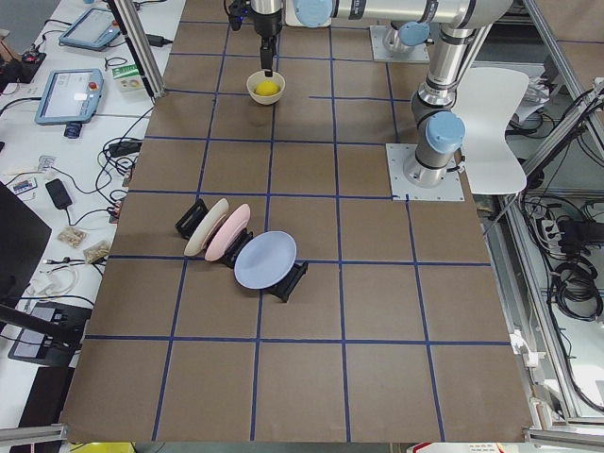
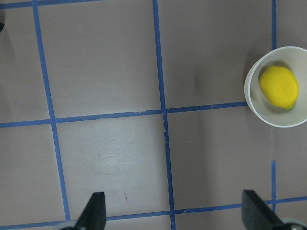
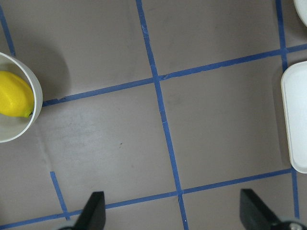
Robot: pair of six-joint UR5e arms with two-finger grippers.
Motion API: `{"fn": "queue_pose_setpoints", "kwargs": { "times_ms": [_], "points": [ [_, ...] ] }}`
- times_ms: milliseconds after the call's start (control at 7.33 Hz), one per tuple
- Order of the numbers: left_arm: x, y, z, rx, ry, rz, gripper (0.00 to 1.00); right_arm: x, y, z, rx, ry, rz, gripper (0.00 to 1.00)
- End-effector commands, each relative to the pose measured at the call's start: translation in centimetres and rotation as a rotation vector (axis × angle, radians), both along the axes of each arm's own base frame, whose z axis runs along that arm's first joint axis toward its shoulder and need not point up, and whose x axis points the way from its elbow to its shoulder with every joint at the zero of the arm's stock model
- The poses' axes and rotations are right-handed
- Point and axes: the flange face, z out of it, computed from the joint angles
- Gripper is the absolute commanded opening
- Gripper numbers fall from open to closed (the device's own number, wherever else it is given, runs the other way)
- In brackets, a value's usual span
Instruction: Place bowl and put lemon in it
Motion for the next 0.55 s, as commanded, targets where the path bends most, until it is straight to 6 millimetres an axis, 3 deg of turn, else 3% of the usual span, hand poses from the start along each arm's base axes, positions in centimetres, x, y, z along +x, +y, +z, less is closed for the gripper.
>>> {"fn": "queue_pose_setpoints", "kwargs": {
  "times_ms": [0, 409],
  "points": [
    [-0.15, -0.15, -0.20, 0.003, 0.000, -0.003, 1.00, -0.13, 0.43, -0.23, 0.005, 0.000, 0.006, 1.00],
    [-0.15, 0.00, 0.05, -0.001, 0.000, -0.003, 1.00, -0.21, 0.19, 0.42, -0.015, -0.002, 0.059, 1.00]
  ]
}}
